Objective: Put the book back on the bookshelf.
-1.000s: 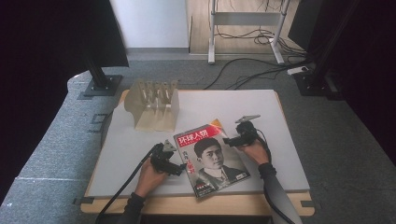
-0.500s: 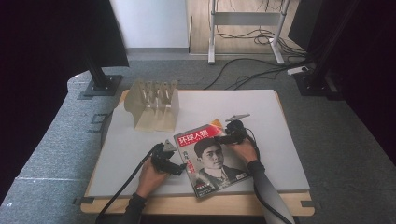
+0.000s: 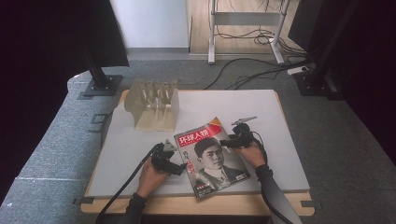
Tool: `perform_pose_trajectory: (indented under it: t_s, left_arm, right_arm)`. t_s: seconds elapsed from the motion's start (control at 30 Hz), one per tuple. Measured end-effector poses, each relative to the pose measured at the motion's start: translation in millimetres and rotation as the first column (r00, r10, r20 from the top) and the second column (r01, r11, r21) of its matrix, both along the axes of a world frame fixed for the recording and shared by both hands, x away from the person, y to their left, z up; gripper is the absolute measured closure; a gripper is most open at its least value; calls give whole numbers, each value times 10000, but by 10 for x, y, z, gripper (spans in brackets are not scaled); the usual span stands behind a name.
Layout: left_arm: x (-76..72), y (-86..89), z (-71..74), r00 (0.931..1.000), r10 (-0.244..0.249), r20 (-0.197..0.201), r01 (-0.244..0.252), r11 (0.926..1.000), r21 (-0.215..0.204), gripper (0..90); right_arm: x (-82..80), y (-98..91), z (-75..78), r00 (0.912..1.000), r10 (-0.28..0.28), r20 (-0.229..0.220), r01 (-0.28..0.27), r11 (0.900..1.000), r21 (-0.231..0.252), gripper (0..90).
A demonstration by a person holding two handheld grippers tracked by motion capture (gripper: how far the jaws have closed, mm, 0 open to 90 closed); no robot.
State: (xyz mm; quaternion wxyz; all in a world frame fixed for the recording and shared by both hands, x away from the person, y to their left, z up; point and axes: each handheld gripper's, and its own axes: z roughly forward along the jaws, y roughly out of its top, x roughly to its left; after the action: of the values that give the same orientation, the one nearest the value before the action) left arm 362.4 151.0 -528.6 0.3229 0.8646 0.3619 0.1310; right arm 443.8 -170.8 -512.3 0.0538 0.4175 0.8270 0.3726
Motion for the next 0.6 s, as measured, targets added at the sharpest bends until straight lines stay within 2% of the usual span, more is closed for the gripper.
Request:
perform_pose_trajectory:
  t_s: [0.03,0.1,0.17,0.23,0.3,0.37,0.47,0.53,0.57,0.6]
  left_arm:
    - [0,0,0,10000,2,-1,-2,10000,-3,0]
    - [0,0,0,10000,0,-2,0,10000,-5,0]
    - [0,1,0,10000,-4,-5,4,10000,-10,0]
    - [0,2,0,10000,-8,-6,8,10000,-12,0]
    - [0,2,0,10000,-8,-6,8,10000,-8,0]
    - [0,2,0,10000,-9,-13,9,10000,-7,0]
    - [0,1,-1,10000,4,-13,-4,10000,-26,0]
    - [0,2,-1,10000,-2,-6,2,10000,-21,0]
    - [-1,1,-1,10000,1,-6,-1,10000,-29,0]
    - [-1,1,-1,10000,8,-4,-8,10000,-29,0]
  right_arm:
    - [75,62,-14,9998,59,190,-50,9987,-498,497]
    - [114,87,-18,9996,89,257,-74,9983,-580,518]
    - [184,119,-21,9991,188,368,-170,9986,-494,562]
    - [219,145,5,9981,362,493,-331,9975,-617,624]
    - [206,138,28,9972,455,591,-418,9972,-624,651]
    - [167,100,84,9955,620,721,-600,9978,-294,706]
    - [128,97,150,9938,924,617,-921,9957,-80,734]
    - [130,182,145,9922,1070,641,-1034,9930,-565,747]
    - [133,258,142,9897,1186,806,-1091,9875,-1135,766]
    - [127,272,158,9887,1218,871,-1102,9857,-1274,785]
